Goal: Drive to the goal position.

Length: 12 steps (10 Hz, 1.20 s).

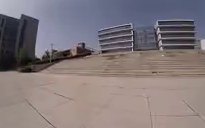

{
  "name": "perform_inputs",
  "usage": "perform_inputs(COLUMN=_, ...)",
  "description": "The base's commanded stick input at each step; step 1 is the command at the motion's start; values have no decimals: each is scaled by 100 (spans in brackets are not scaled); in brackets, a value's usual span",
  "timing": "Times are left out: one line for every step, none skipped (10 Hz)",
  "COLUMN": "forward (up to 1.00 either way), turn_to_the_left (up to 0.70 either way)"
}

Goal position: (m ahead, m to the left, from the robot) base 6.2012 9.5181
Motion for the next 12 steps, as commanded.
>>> perform_inputs(forward=70, turn_to_the_left=27)
perform_inputs(forward=70, turn_to_the_left=34)
perform_inputs(forward=70, turn_to_the_left=35)
perform_inputs(forward=70, turn_to_the_left=35)
perform_inputs(forward=70, turn_to_the_left=35)
perform_inputs(forward=70, turn_to_the_left=35)
perform_inputs(forward=70, turn_to_the_left=35)
perform_inputs(forward=70, turn_to_the_left=35)
perform_inputs(forward=70, turn_to_the_left=31)
perform_inputs(forward=70, turn_to_the_left=10)
perform_inputs(forward=70, turn_to_the_left=1)
perform_inputs(forward=70, turn_to_the_left=0)
